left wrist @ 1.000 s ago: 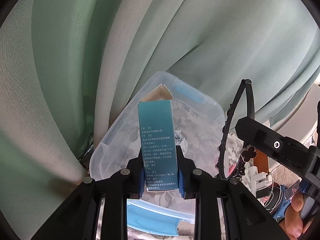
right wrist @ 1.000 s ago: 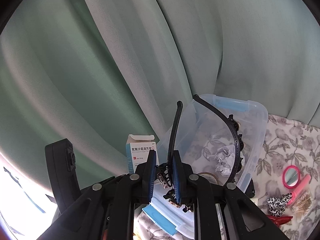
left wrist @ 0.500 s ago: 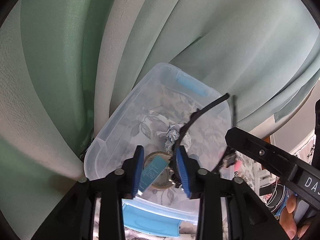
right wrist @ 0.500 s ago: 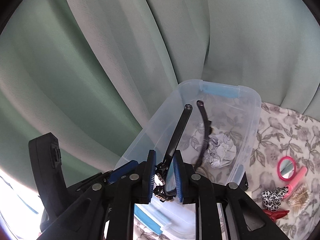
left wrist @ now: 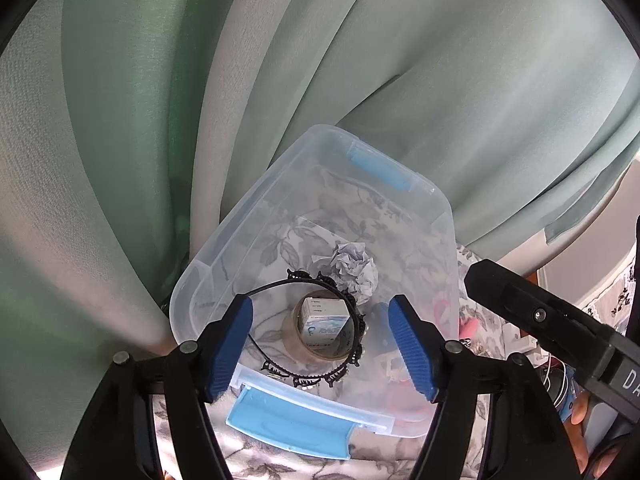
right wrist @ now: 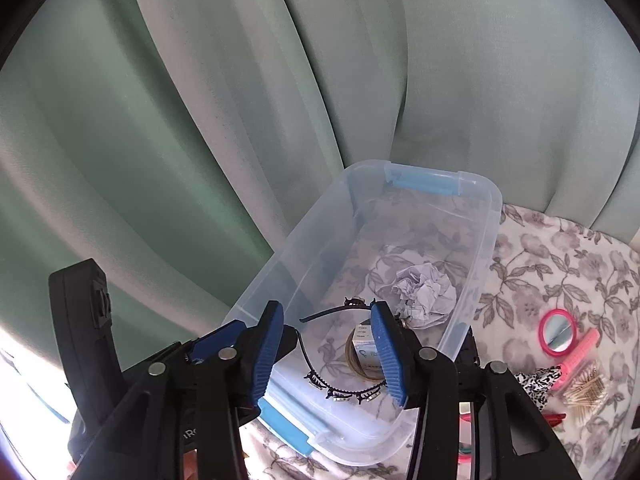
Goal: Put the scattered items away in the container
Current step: 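Lower and release the box and headband into the container, then withdraw both grippers from the container toward the remaining items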
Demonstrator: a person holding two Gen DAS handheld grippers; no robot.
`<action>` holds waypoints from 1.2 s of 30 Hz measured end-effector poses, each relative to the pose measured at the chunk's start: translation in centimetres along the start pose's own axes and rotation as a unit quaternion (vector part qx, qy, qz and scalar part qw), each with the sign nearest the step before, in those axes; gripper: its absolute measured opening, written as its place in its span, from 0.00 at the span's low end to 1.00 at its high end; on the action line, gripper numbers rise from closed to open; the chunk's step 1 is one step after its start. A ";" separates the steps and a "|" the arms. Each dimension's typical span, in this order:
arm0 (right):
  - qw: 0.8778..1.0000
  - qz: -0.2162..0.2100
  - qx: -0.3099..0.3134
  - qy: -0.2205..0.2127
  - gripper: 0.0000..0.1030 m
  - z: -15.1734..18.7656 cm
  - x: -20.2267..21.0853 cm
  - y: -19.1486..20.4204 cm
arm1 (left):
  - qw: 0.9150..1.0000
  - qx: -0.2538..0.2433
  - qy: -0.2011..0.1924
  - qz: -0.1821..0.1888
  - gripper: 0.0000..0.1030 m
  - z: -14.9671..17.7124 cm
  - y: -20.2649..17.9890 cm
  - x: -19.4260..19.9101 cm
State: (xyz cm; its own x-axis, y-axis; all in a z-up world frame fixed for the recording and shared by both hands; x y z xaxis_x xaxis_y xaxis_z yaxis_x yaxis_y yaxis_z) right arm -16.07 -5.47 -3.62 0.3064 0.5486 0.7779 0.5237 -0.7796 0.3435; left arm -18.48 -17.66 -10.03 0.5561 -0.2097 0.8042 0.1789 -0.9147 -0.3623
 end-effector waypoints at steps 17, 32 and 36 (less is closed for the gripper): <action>0.997 0.049 -0.048 -0.043 0.59 4.3 3.6 -4.6 | 1.000 -0.005 -0.014 0.004 0.70 3.6 -2.5 5.6; 0.985 0.101 -0.106 -0.091 0.63 10.8 12.8 -9.5 | 0.998 -0.065 -0.021 0.002 0.70 6.8 -9.5 8.5; 0.983 0.104 -0.120 -0.097 0.63 12.4 14.3 -11.2 | 0.997 -0.080 -0.018 -0.004 0.70 8.0 -11.6 8.5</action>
Point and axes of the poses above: each gripper's, at about its wrist camera, not at the fingertips, and x roughly against the way its jaws point, y to its left, z to its underside, the point moved 7 cm from there along -x, roughly the way its jaws point, and after that the axes turned 7 degrees about y, right-handed, at the moved point
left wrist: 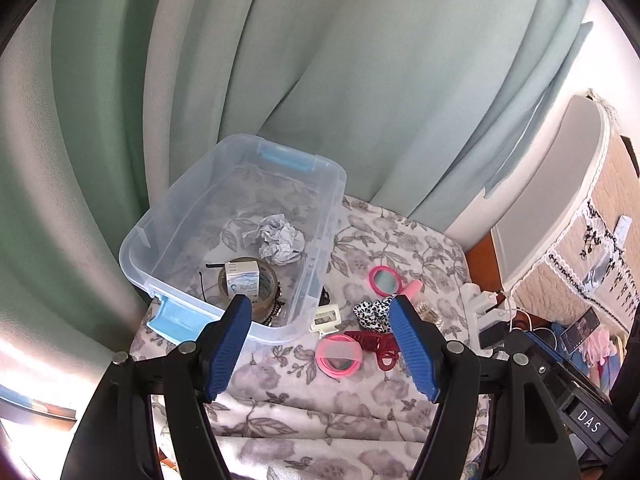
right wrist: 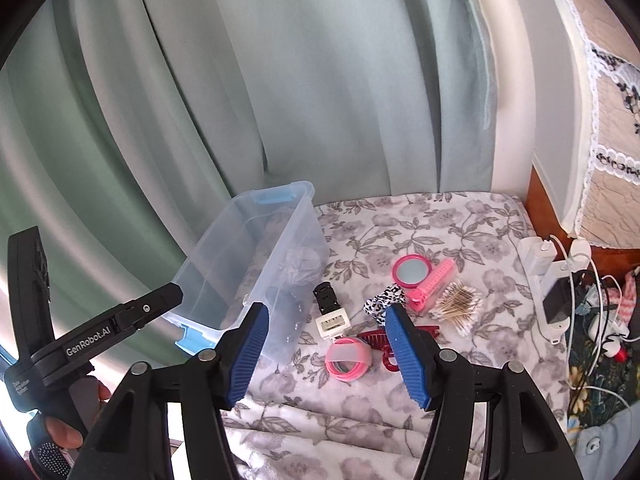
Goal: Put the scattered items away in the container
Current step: 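Withdraw both grippers from the container toward the remaining items, then grasp the pink bangles with the left gripper while the right grasps the red claw clip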
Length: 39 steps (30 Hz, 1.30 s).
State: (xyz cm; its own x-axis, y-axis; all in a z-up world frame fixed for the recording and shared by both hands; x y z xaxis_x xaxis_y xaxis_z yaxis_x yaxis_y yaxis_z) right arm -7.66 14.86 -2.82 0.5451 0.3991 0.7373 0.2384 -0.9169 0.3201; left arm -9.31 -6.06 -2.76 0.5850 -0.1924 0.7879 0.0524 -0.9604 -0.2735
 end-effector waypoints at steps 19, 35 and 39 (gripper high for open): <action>0.995 0.033 -0.091 0.026 0.63 4.5 -0.4 -10.8 | 0.989 -0.097 0.105 -0.028 0.70 6.8 -7.1 -7.8; 0.989 0.026 -0.084 0.116 0.63 8.0 -8.2 -11.3 | 0.980 -0.048 0.179 -0.073 0.70 9.4 -4.1 -17.1; 0.988 0.021 -0.082 0.133 0.63 8.4 -10.0 -11.1 | 0.977 -0.042 0.199 -0.067 0.70 9.7 -3.8 -19.2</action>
Point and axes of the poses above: each gripper's, at about its wrist camera, not at the fingertips, and x roughly against the way its jaws point, y to its left, z to its underside, the point moved 7 cm from there along -x, roughly the way its jaws point, and after that the axes turned 7 degrees about y, right-handed, at the moved point
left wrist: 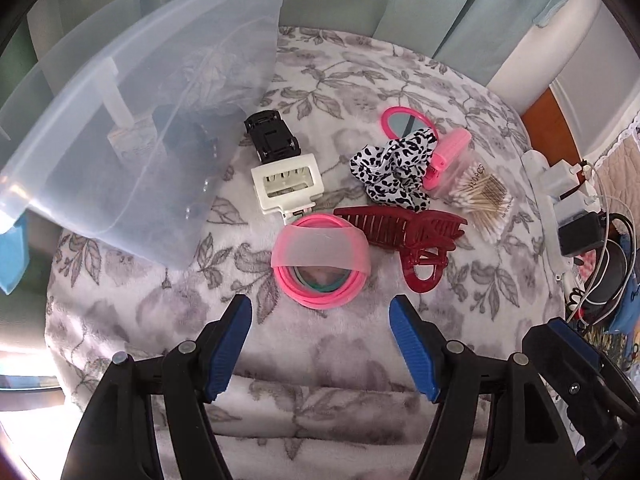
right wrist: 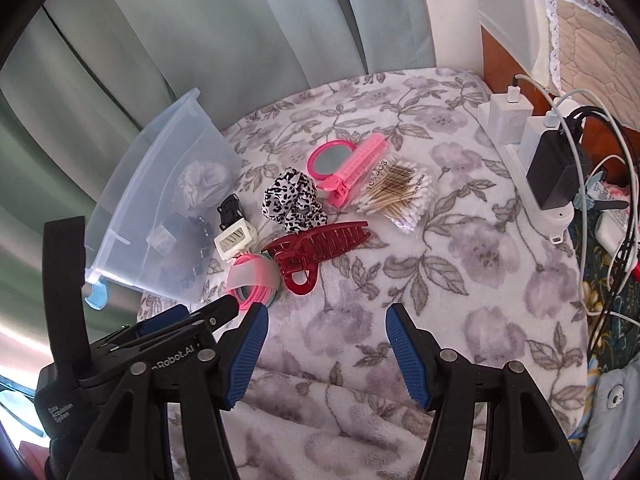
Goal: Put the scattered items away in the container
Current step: 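Grasp the pink bangles with the left gripper while the right grasps the red claw clip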
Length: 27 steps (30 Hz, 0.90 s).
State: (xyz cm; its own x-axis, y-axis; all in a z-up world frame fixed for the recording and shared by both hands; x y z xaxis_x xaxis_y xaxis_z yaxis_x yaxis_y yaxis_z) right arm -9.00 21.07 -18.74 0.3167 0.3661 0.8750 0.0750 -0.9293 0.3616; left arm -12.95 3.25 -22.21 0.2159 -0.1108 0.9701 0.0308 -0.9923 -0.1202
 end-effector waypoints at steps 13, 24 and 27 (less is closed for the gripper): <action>0.999 0.001 0.003 0.034 0.63 -0.9 -4.2 0.2 | 0.999 0.034 0.033 0.017 0.70 -1.8 0.3 -5.0; 0.999 -0.001 -0.001 0.036 0.63 -3.0 -5.8 0.3 | 0.997 0.046 0.035 0.041 0.70 -2.4 0.4 -5.7; 0.999 -0.013 -0.003 0.039 0.63 -3.7 -6.1 0.5 | 0.997 0.052 0.031 0.044 0.69 -2.3 0.6 -5.5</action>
Point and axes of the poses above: each gripper's, at about its wrist camera, not at the fingertips, and x roughly against the way its jaws point, y to its left, z to its underside, the point moved 7 cm from there along -x, roughly the way its jaws point, and after that the axes turned 7 degrees about y, right-handed, at the moved point
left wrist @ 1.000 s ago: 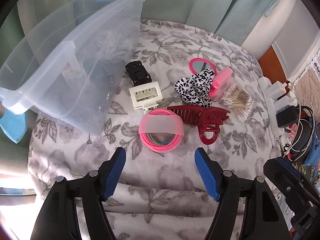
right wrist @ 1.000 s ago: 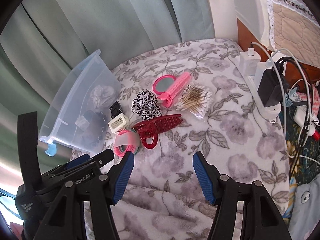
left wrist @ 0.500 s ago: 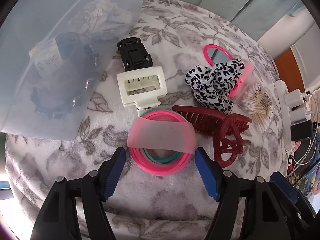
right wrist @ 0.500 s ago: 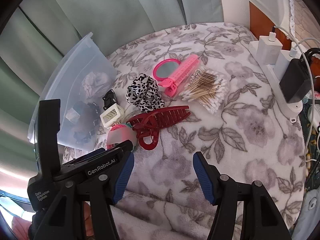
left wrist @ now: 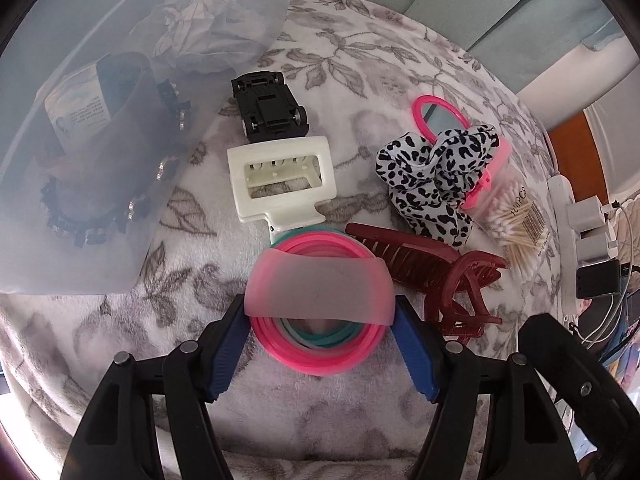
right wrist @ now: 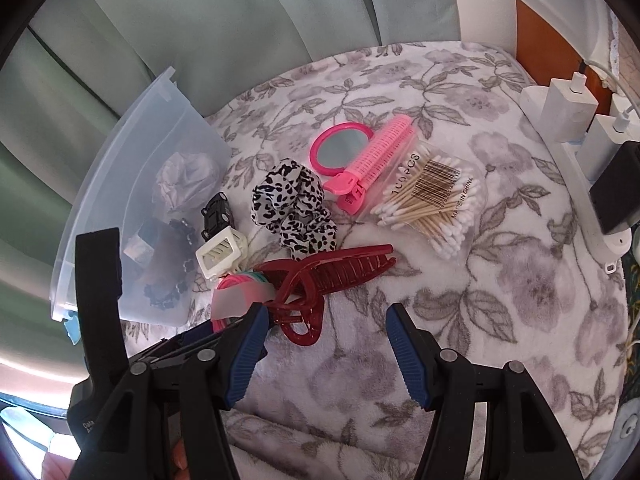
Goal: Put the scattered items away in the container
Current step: 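Grasp the pink bangles with the left gripper while the right grasps the red claw clip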
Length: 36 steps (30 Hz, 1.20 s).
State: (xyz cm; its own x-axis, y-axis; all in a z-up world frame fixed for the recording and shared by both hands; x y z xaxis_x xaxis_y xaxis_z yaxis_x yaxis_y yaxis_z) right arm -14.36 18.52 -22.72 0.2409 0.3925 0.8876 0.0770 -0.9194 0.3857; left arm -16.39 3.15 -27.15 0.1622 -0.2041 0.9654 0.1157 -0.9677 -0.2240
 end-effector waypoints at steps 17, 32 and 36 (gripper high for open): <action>0.996 0.032 0.031 0.079 0.63 -1.3 -5.3 1.7 | 1.000 -0.009 -0.003 -0.020 0.70 0.7 0.8 0.1; 0.994 0.051 -0.038 0.093 0.35 -1.4 -6.2 -1.2 | 1.000 -0.010 -0.004 -0.022 0.69 0.6 1.1 0.3; 0.995 0.037 -0.052 0.077 0.35 -0.8 -4.9 -1.8 | 1.000 -0.012 -0.006 -0.020 0.69 0.7 1.2 0.6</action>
State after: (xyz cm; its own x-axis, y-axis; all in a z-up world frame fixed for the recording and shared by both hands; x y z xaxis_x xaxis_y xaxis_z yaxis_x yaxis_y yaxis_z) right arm -16.45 18.27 -27.60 0.0899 0.3305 0.9395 -0.0382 -0.9415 0.3349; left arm -15.52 2.01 -26.96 0.1692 -0.1645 0.9718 0.0979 -0.9783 -0.1827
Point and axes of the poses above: each gripper's, at about its wrist camera, not at the fingertips, and x roughly against the way its jaws point, y to its left, z to its underside, the point moved 7 cm from there along -x, roughly the way its jaws point, and after that the axes turned 7 degrees about y, right-handed, at the moved point
